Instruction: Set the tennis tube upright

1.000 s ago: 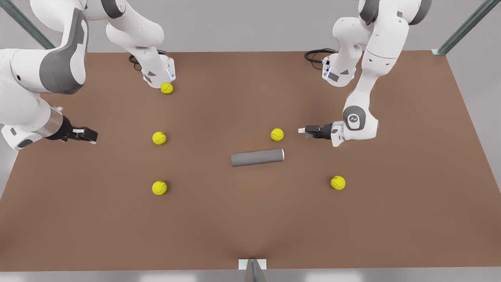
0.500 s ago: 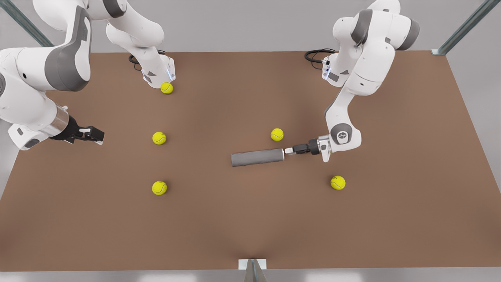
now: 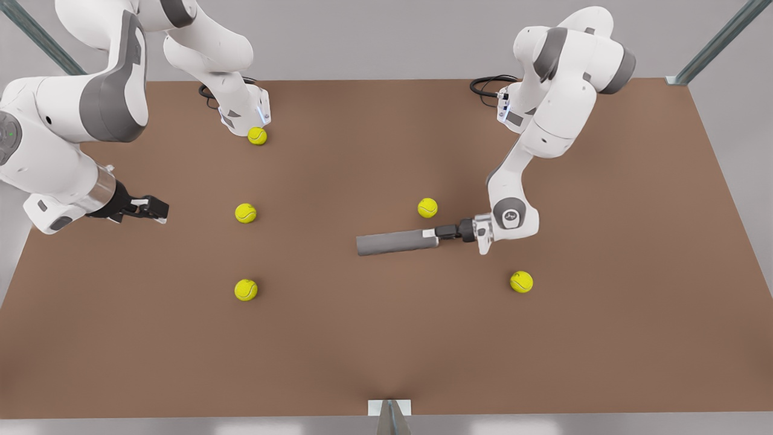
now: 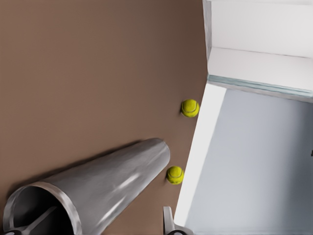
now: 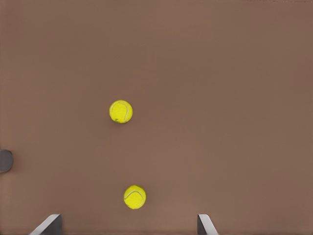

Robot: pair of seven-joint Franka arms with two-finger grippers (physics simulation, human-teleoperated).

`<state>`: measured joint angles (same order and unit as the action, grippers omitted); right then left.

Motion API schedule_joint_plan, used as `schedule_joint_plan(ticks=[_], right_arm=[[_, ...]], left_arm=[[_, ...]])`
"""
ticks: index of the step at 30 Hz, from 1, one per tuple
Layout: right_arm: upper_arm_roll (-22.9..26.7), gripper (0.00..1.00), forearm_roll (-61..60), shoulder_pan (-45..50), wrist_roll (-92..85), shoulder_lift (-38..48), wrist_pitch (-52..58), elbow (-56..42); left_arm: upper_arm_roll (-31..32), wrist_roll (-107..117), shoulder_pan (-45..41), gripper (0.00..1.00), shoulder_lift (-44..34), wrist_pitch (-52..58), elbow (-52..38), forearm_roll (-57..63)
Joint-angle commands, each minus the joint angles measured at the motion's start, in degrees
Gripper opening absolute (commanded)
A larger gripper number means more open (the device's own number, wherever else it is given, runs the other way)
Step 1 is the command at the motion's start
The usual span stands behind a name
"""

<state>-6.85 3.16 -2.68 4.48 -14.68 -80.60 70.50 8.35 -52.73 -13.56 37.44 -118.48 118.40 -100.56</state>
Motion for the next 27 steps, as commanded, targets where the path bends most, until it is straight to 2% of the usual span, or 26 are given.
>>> schedule_joint_plan(ticks=[1,4,7,9,11,27], right_arm=[[0.0,1.0,0.0,0.0,0.0,0.0,0.0,0.1],[0.0,1.0,0.0,0.0,0.0,0.0,0.0,0.1],[0.0,1.0,-0.2,0.3,0.0,0.0,0.0,0.1],[-1.8,1.0,0.0,0.2,-0.2,0.1,0.2,0.0],[-1.7,1.0,0.0,-0.5,-0.3,0.4,0.4,-0.1],[-2.0,1.0,0.4,-0.7,0.0,-0.1,-1.4,-1.1]], left_arm=[[0.0,0.0,-0.2,1.0,0.0,0.0,0.0,0.0],[0.0,-0.1,-0.7,0.99,0.0,-0.1,-0.1,0.0],[0.0,-0.1,-1.0,0.81,-0.1,-0.1,0.1,0.0],[0.0,0.0,-1.0,0.67,-0.1,-0.1,0.1,-0.1],[0.0,0.1,-1.0,0.59,0.0,0.0,0.1,0.0],[0.0,2.1,-1.0,0.34,-2.1,0.1,0.1,0.7]])
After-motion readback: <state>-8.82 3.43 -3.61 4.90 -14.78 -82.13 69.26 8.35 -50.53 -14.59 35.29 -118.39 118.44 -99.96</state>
